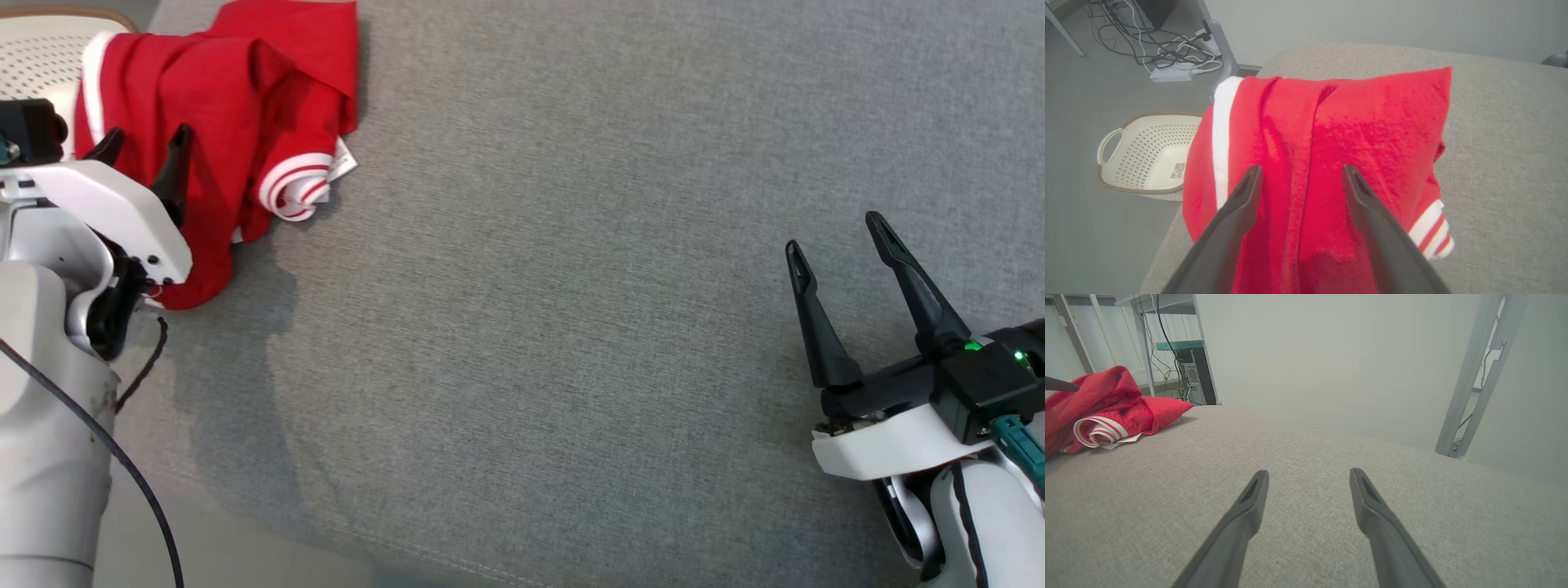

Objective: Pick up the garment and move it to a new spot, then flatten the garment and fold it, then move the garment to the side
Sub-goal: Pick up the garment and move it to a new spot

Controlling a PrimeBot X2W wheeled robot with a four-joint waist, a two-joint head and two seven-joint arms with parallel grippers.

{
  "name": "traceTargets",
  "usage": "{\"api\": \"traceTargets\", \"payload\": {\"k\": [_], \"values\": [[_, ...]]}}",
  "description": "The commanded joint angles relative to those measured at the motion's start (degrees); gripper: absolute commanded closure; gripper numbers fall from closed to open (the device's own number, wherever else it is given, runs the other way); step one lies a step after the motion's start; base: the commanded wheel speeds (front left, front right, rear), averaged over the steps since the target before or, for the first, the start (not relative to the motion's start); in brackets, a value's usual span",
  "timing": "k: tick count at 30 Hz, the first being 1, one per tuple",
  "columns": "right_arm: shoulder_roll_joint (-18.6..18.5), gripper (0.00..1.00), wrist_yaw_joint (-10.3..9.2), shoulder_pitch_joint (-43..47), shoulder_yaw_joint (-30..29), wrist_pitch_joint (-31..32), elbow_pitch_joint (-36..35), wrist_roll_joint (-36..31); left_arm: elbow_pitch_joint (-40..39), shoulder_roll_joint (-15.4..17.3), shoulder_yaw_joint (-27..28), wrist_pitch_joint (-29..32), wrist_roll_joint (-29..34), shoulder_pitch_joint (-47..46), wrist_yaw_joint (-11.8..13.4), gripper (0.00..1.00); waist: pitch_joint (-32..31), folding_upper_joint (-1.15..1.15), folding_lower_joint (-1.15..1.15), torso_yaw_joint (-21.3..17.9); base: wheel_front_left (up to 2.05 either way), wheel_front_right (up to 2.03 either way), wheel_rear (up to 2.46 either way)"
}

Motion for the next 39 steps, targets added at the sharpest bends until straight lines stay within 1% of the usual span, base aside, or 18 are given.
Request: {"api": "traceTargets", "payload": {"k": [1,6,8,13,14,15,20,28,34,37,39], "values": [[-0.4,0.00,0.11,-0.7,0.0,0.2,-0.3,-0.2,0.6,0.6,-0.1,0.6,-0.3,-1.4,-0.2,0.00,1.0,0.00,0.00,-0.9,0.00,0.00,0.00],[-0.9,0.00,0.11,-1.0,-0.3,0.2,-0.9,-0.1,4.2,1.6,-0.8,3.4,-1.3,-4.6,-0.2,0.00,2.6,0.00,0.00,-1.6,0.00,0.00,0.00],[-1.0,0.00,0.11,-1.2,-0.3,0.3,-1.1,-0.2,5.5,2.2,-1.1,3.8,-0.9,-5.7,-0.1,0.00,3.1,0.00,0.00,-1.7,0.00,0.00,0.00],[-1.3,0.00,0.11,-1.4,-0.3,0.2,-1.3,-0.2,8.7,2.4,-1.5,3.8,-0.8,-7.9,0.1,0.00,3.9,0.00,0.00,-1.8,0.00,0.00,0.00],[-1.3,0.00,0.11,-1.4,-0.4,0.2,-1.2,-0.2,9.2,2.4,-1.5,3.6,-1.0,-8.3,0.1,0.55,4.0,0.00,0.00,-1.8,0.00,0.00,0.00],[-1.4,0.00,0.11,-1.5,-0.4,0.2,-1.1,-0.2,9.7,2.3,-1.6,3.5,-1.1,-8.6,0.0,1.00,4.0,0.00,0.00,-1.7,0.00,0.00,0.00],[-1.2,0.00,0.11,-1.7,-0.6,0.0,-0.4,-0.3,11.1,1.8,-2.6,2.1,-1.5,-9.4,-0.2,1.00,3.6,0.00,0.00,-1.4,0.00,0.00,0.00],[-0.5,0.00,0.11,-1.5,-0.6,-0.8,1.9,0.2,11.3,2.2,-2.2,-3.8,-2.5,-10.0,-0.3,1.00,0.4,0.00,0.00,-1.0,0.00,0.00,0.00],[0.6,0.00,0.11,-0.9,-0.9,-1.5,3.9,0.4,9.4,2.7,-1.4,-9.3,-3.0,-10.5,-0.3,1.00,-3.2,0.00,0.00,-0.8,0.00,0.00,0.00],[0.9,0.00,0.11,-0.6,-1.0,-1.8,4.6,0.5,8.3,2.8,-0.9,-11.1,-3.1,-10.6,0.0,1.00,-4.3,0.00,0.00,-0.9,0.00,0.00,0.00],[1.4,0.00,0.11,-0.3,-1.1,-2.1,5.4,0.6,6.6,2.8,-0.8,-13.6,-2.9,-10.3,0.3,1.00,-5.7,0.00,0.00,-0.9,0.00,0.00,0.00]]}}
